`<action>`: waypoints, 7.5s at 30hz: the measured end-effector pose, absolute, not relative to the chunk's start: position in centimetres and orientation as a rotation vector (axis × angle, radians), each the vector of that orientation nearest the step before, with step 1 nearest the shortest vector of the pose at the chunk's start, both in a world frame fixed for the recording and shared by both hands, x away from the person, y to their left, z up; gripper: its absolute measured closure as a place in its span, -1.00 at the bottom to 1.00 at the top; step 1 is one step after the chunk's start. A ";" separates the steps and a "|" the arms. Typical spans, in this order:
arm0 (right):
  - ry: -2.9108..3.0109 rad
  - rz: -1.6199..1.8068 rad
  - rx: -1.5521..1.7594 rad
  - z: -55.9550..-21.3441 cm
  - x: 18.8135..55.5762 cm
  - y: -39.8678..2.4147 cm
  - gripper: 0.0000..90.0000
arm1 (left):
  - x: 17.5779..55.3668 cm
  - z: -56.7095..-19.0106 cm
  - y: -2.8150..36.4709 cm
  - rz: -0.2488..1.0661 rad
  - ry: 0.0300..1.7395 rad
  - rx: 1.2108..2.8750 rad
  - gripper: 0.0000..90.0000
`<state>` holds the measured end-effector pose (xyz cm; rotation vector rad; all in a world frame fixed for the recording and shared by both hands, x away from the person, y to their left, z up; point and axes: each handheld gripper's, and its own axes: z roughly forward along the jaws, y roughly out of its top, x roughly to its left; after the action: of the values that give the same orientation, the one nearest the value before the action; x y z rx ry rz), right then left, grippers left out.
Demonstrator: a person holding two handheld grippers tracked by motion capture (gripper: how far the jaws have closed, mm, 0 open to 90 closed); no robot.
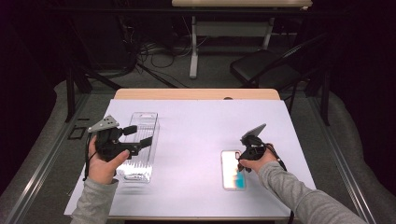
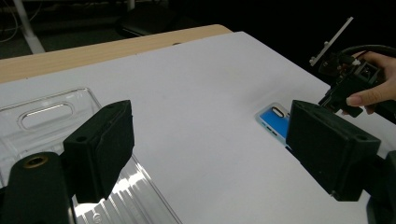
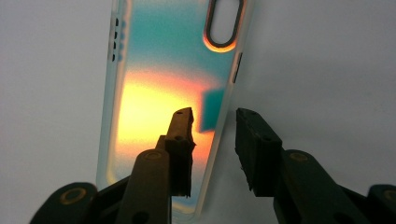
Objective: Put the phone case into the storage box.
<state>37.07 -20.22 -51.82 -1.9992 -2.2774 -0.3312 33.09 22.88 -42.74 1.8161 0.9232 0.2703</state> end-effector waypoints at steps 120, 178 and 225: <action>-2.084 -0.544 -2.143 -52.3 36.8 -21.3 0.95 | 33.4 -43.2 23.0 0.263 0.947 1.806 -0.65; -2.279 -1.263 -2.040 -44.6 37.6 -16.8 0.95 | 33.5 -43.8 21.9 0.240 0.936 1.817 -0.64; -2.391 -1.691 -1.904 -44.6 35.5 -13.0 0.95 | 32.9 -45.2 17.7 0.147 0.843 1.786 -0.46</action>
<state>35.47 -12.96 -44.58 -1.9044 -2.3908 -1.6905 32.93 17.70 -45.17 1.7860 0.8431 0.1469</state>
